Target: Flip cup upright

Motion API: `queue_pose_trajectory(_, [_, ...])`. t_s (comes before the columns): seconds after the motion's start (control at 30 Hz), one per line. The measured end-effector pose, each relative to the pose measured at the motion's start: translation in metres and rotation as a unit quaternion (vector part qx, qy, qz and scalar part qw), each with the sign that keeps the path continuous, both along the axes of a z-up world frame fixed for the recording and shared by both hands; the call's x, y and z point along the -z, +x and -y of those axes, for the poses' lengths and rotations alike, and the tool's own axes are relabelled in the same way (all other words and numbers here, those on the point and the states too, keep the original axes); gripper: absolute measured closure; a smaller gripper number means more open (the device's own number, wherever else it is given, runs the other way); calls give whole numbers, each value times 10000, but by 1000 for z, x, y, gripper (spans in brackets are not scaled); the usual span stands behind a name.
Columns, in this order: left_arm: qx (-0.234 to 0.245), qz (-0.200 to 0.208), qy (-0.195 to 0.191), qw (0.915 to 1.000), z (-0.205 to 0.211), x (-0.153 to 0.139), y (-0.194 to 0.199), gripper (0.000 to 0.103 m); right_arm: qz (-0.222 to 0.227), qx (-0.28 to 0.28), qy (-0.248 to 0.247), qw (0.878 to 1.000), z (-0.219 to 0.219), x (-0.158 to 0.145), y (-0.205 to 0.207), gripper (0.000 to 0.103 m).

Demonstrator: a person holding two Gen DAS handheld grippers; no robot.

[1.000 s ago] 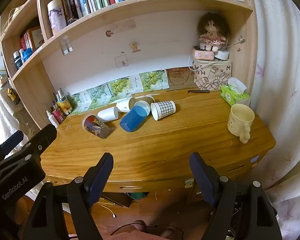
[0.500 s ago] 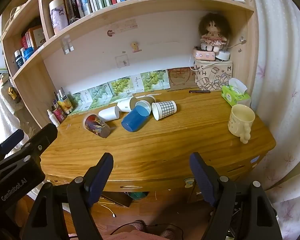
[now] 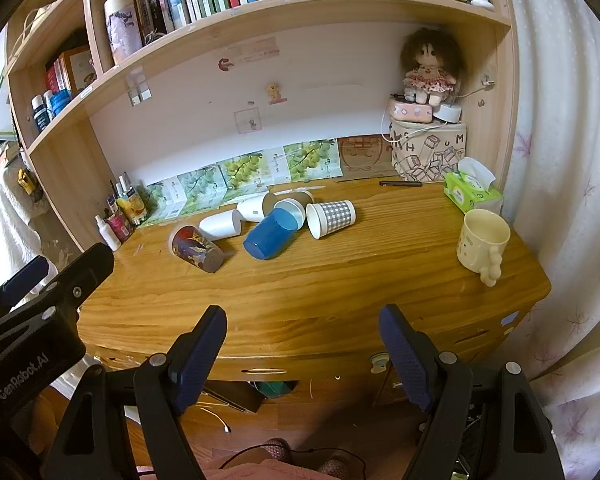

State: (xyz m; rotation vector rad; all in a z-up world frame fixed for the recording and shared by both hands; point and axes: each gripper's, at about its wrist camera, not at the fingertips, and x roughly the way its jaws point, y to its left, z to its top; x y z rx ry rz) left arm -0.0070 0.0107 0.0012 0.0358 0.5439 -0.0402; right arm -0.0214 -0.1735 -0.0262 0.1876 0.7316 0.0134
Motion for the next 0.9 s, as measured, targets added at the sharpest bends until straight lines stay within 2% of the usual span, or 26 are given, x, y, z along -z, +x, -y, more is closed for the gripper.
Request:
queue_pose_trajectory(0.5, [-378,-84,-46,9992,-16,2,-6,1,15,-44,-22,10000,-1,-1,-3,24])
queue_pose_trajectory(0.9, [-399,-273,-105,9988,-22,6,-1,1,-9,-88,36,10000,-9,-5,-4,24])
